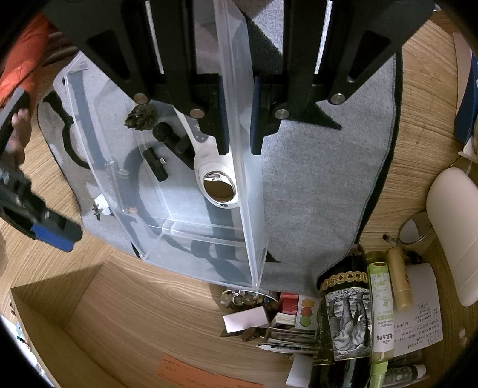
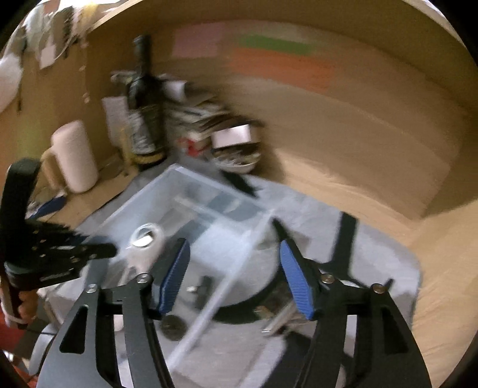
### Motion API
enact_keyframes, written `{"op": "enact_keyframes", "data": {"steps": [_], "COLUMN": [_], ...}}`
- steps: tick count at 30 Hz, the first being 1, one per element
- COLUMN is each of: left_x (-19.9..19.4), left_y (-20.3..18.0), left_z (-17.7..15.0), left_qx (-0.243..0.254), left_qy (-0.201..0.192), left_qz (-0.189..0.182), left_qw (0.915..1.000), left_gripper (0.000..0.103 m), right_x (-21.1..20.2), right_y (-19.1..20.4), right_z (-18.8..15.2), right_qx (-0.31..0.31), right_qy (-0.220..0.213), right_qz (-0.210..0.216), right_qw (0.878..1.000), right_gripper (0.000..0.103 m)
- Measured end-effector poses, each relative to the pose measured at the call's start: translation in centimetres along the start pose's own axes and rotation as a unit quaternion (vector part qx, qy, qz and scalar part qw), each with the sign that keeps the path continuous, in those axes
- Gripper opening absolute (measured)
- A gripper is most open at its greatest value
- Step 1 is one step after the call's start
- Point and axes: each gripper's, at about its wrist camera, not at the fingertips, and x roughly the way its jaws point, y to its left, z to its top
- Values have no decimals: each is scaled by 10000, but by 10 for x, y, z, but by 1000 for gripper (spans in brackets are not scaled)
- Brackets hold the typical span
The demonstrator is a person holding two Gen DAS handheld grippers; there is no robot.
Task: Organize rigid objects
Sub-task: 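Carry the round cap into the box and release it, then grasp the white plug adapter on the mat with the right tool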
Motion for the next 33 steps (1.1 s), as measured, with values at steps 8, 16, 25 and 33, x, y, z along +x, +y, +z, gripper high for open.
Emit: {"op": "enact_keyframes", "data": {"steps": [8,16,25,33], "left_x": [0,0,0,0], "left_y": [0,0,0,0], "left_z": [0,0,0,0], "left_qx": [6,3,-5,6], "left_qy": [3,2,-3,1], "left_qz": [3,3,-1,1], "left_qw": [10000,10000,10000,10000], "left_gripper": [14,14,14,14], "right_x": [12,59,96,100], "right_y": [-69,-118,-132,-132], "right_z": [-6,-40,-67,-70], "right_qx": [685,1413,1726,1729], "right_qy": [162,816,1291,1278], "right_qz": [-599,-715,-664,-618], "right_qw": [9957,9840,9742,9747], "right_gripper": [63,63,63,39]}}
